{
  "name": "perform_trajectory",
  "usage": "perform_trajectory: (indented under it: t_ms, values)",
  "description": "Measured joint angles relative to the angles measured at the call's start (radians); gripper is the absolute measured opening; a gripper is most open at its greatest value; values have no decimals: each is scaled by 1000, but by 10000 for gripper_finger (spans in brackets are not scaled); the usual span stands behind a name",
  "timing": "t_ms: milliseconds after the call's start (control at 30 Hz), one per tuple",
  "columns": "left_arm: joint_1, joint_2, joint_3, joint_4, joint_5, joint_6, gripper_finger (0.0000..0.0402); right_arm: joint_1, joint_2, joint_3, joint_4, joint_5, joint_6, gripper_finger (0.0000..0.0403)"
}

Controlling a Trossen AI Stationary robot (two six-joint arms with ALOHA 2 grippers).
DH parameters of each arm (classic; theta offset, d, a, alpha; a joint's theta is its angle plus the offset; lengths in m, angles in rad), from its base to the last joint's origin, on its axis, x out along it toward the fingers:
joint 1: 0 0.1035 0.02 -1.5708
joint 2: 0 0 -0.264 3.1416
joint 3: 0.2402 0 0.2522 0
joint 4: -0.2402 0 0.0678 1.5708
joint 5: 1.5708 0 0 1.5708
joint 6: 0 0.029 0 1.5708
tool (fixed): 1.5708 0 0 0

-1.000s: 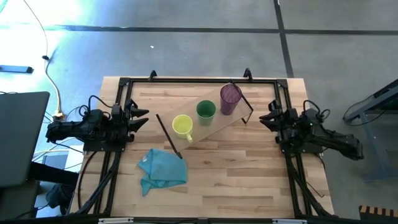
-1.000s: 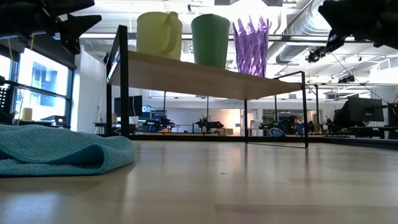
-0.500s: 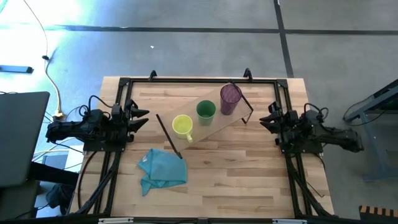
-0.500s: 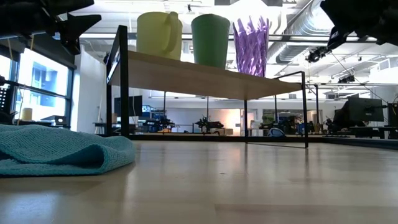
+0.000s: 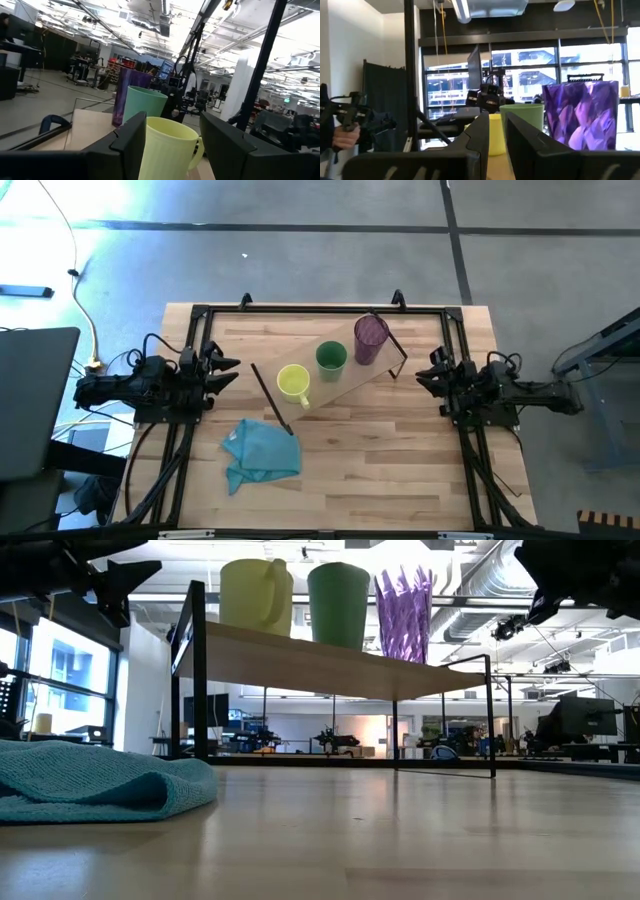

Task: Stack small to large cups/mugs on shelf
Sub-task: Return to Home Position

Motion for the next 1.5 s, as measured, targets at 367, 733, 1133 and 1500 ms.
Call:
perform_trajectory:
  t_ms: [367,733,1133,1500]
  values:
    - [0,0,0,21,7,15,172,14,-1,0,-17,5,12,53]
    - [0,0,0,150,6,96,172,13,-1,0,-58,4,30,53]
    - [-51,9,-105,341,-91,132,172,13,-1,0,-88,61,16,53]
    - [-248,11,-105,269,-331,367,172,13,-1,0,-149,140,8,53]
